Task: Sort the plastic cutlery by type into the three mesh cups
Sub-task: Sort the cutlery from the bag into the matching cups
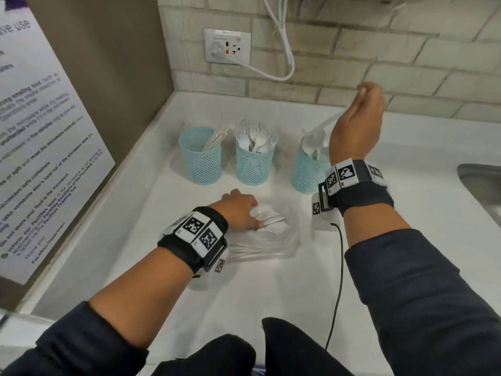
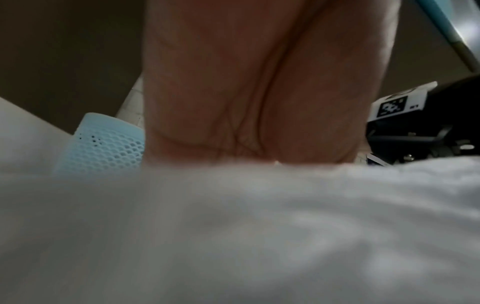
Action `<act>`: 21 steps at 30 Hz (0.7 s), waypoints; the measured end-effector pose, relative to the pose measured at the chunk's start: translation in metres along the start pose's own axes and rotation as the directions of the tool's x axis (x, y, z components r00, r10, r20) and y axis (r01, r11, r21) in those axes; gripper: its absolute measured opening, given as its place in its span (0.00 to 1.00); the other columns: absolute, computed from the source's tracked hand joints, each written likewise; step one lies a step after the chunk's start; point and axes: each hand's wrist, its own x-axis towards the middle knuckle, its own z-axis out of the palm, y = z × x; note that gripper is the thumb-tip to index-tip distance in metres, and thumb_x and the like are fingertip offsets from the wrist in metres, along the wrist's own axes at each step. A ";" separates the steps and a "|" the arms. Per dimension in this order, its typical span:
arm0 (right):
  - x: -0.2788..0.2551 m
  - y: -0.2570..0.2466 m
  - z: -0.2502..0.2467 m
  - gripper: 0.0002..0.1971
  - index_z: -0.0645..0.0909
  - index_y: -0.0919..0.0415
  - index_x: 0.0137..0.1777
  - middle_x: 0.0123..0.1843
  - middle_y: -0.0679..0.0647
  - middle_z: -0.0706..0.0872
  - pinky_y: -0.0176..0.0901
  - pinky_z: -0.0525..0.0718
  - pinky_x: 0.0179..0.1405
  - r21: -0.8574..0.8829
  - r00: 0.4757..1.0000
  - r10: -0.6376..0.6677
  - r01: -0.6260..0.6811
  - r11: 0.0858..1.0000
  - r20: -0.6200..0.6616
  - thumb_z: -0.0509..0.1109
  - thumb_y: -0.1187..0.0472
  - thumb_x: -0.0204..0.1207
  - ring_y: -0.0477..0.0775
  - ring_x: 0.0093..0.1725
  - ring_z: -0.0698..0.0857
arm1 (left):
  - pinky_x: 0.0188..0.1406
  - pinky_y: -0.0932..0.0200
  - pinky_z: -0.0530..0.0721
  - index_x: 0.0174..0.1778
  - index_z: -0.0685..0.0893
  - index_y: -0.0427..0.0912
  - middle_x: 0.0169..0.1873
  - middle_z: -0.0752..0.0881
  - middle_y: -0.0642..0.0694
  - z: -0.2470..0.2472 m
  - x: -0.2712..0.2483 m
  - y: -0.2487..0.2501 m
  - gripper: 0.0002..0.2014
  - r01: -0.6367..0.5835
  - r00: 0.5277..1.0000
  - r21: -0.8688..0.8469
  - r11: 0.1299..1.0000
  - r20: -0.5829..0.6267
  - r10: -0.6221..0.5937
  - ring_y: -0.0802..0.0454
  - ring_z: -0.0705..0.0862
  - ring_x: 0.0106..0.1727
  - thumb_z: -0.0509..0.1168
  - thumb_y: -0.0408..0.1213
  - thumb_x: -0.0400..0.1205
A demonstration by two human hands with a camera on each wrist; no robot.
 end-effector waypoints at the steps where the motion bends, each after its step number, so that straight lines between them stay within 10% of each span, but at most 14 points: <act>1: -0.001 0.004 -0.001 0.17 0.77 0.63 0.59 0.54 0.55 0.82 0.41 0.71 0.41 -0.039 1.000 -0.011 0.011 0.999 -0.001 0.48 0.57 0.86 0.54 0.47 0.80 | 0.72 0.49 0.68 0.76 0.66 0.47 0.71 0.65 0.39 0.001 0.000 0.001 0.32 0.012 1.000 0.024 1.000 -0.003 -0.012 0.40 0.66 0.73 0.66 0.54 0.78; 6: -0.008 0.018 -0.002 0.16 0.78 0.61 0.60 0.55 0.57 0.82 0.48 0.73 0.44 -0.115 1.000 -0.018 0.020 0.993 0.022 0.49 0.60 0.84 0.61 0.46 0.81 | 0.69 0.52 0.69 0.74 0.68 0.46 0.70 0.68 0.40 0.001 -0.004 0.000 0.29 0.006 1.000 0.032 0.999 0.003 -0.006 0.42 0.69 0.72 0.66 0.50 0.79; 13: -0.030 0.036 0.007 0.15 0.81 0.59 0.60 0.60 0.65 0.77 0.51 0.71 0.52 -0.422 0.920 0.064 0.115 0.899 0.387 0.55 0.60 0.83 0.65 0.61 0.74 | 0.66 0.52 0.72 0.69 0.77 0.44 0.69 0.69 0.38 0.000 -0.007 0.005 0.22 -0.024 0.996 0.189 0.982 0.084 0.009 0.39 0.73 0.68 0.62 0.49 0.82; 21: -0.028 0.030 0.010 0.17 0.78 0.60 0.66 0.63 0.64 0.75 0.53 0.70 0.58 -0.469 0.899 0.091 0.135 0.873 0.428 0.59 0.57 0.80 0.65 0.66 0.71 | 0.68 0.47 0.70 0.68 0.78 0.46 0.67 0.68 0.38 0.004 -0.003 0.000 0.21 -0.023 0.997 0.201 0.979 0.083 0.007 0.37 0.69 0.69 0.60 0.52 0.82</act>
